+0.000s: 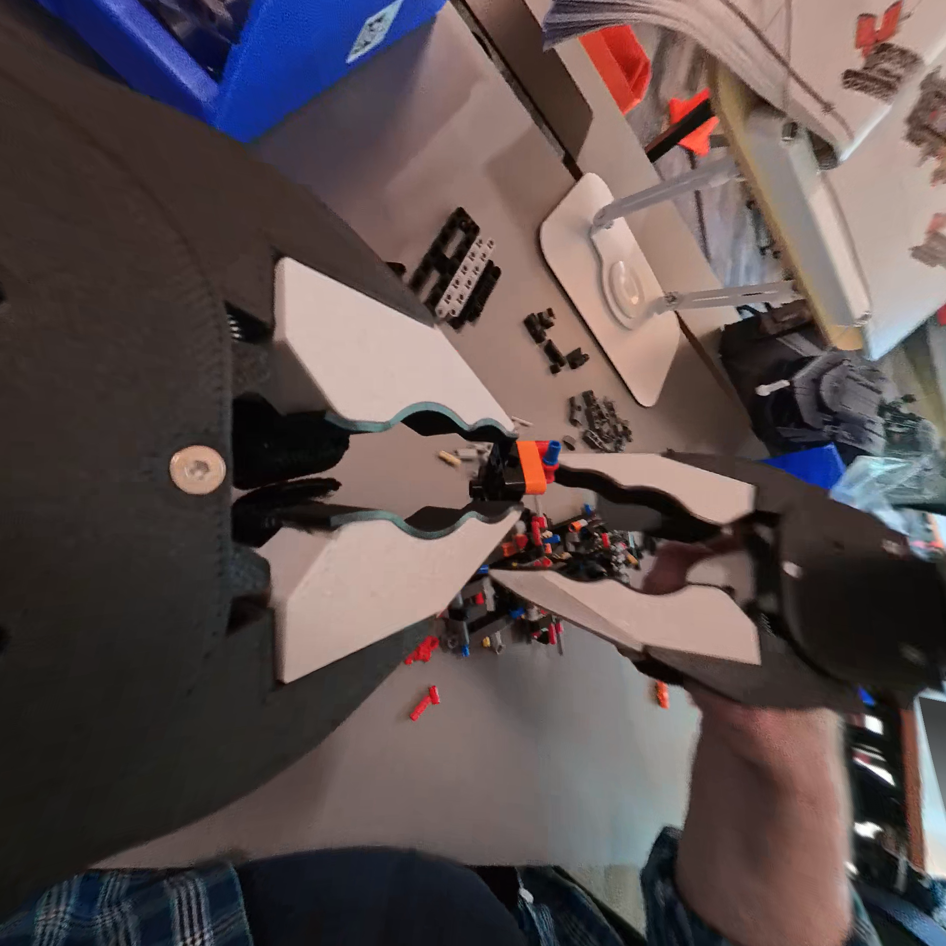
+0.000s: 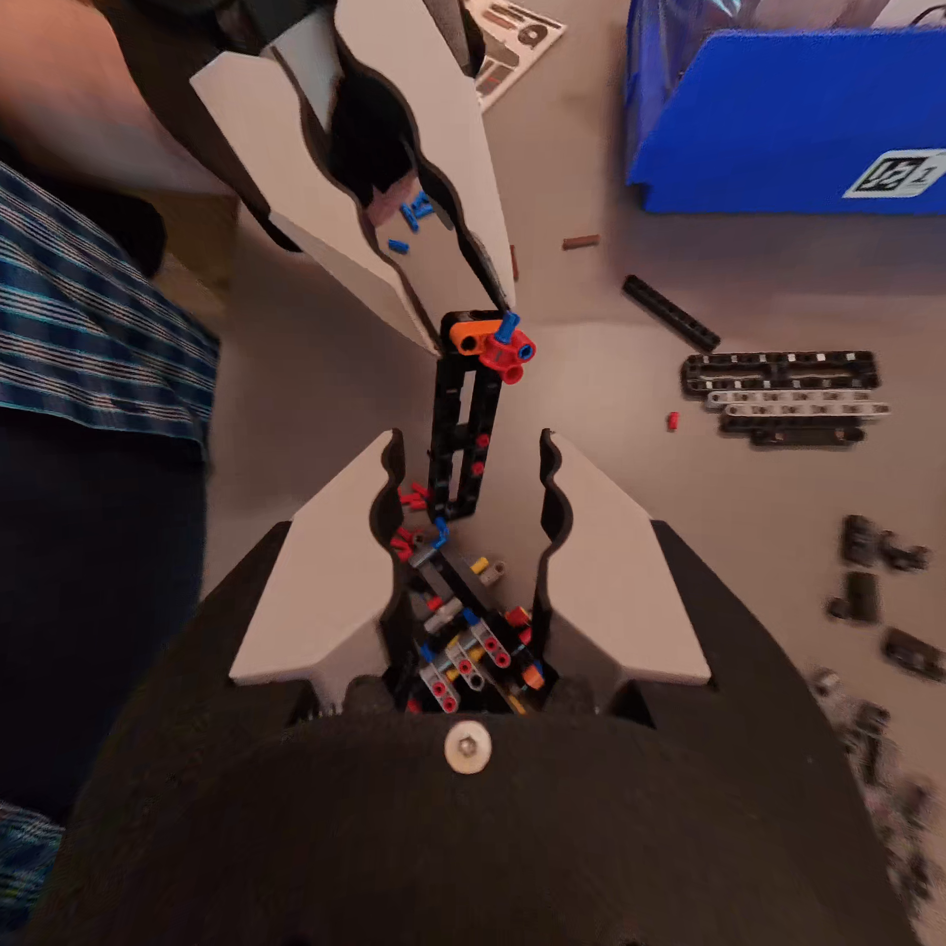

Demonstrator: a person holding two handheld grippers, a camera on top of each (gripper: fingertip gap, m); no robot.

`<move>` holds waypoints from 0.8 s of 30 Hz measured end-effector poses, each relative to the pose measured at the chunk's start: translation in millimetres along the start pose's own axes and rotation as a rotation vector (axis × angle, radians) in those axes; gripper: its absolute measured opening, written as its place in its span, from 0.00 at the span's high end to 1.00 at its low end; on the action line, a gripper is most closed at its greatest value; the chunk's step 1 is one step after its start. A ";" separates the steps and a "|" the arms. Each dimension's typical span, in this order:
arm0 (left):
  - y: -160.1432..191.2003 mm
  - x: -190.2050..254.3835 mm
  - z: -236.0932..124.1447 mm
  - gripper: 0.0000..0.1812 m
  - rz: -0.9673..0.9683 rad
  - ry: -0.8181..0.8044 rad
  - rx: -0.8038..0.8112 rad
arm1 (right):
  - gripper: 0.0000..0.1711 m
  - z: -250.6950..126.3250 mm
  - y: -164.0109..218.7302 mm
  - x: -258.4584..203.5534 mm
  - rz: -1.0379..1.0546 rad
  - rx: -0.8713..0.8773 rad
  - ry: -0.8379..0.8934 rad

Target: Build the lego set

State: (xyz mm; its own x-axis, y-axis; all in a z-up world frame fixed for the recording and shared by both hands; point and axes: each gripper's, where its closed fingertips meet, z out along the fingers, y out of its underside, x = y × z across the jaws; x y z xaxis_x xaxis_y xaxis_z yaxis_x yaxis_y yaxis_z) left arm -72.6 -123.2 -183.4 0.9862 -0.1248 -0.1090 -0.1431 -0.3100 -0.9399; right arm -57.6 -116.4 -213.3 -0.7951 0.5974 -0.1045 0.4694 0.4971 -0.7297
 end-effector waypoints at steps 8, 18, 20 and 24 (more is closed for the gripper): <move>-19.3 9.8 3.2 0.89 0.026 0.046 0.085 | 0.86 0.5 2.1 -14.4 0.110 0.086 -0.129; -18.9 20.6 6.3 0.81 0.078 0.067 0.040 | 0.86 -12.2 23.2 1.3 -0.198 -0.206 0.199; -19.2 23.7 7.6 0.80 0.095 0.075 0.030 | 0.86 -14.0 23.4 1.2 -0.259 -0.237 0.230; -21.5 30.0 6.6 0.86 0.107 0.111 0.028 | 0.86 -17.8 22.4 3.2 -0.366 -0.275 0.300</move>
State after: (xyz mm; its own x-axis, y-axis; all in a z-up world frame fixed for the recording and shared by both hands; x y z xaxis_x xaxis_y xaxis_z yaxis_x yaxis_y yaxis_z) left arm -39.3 -114.0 -168.7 0.9500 -0.2596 -0.1737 -0.2425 -0.2629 -0.9338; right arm -42.7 -92.1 -218.0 -0.8001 0.4873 0.3498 0.2970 0.8285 -0.4747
